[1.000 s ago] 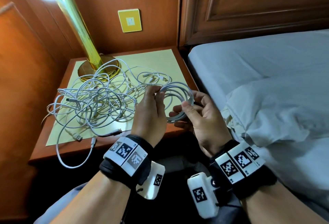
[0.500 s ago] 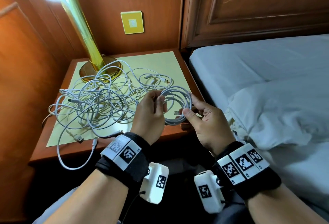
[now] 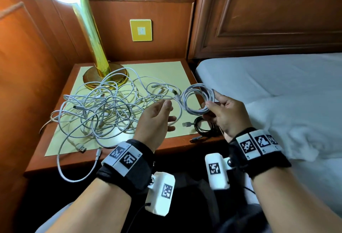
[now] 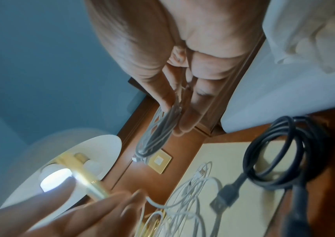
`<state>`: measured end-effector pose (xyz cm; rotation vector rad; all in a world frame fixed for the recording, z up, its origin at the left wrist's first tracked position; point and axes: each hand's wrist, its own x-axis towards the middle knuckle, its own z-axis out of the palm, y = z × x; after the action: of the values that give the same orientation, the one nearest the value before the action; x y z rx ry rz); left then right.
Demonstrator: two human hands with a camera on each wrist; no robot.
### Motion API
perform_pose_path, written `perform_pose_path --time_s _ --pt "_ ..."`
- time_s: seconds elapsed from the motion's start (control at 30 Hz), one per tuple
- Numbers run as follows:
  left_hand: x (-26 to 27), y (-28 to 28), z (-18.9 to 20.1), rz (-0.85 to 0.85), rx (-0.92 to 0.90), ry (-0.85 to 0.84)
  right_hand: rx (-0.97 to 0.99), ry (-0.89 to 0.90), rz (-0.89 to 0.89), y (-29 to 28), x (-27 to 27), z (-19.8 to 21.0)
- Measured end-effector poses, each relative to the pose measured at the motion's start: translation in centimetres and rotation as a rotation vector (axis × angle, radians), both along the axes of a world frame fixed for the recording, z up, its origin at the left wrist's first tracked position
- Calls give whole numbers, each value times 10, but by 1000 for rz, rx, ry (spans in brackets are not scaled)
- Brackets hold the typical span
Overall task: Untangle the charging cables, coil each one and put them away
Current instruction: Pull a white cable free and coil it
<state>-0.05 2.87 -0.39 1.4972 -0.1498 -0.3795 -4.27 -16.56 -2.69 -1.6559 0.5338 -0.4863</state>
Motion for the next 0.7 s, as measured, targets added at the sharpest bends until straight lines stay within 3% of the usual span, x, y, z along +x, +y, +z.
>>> perform_pose_path --time_s 0.2,0.33,0.4,0.5,0.57,0.7 --pt "9 22 -7 -17 128 -70 75 129 -72 -38 26 -2" --pt "14 36 -8 -26 156 -100 -28 187 -153 -52 45 -10" --pt "18 40 -9 -33 180 -108 -139 195 -211 -54 53 -11" --pt "25 45 -10 -43 212 -128 -466 172 -275 -53 59 -10" --pt "29 47 -11 -48 235 -145 -695 167 -265 -49 60 -9" --pt "33 49 -11 -46 249 -150 -965 183 -207 -39 64 -11"
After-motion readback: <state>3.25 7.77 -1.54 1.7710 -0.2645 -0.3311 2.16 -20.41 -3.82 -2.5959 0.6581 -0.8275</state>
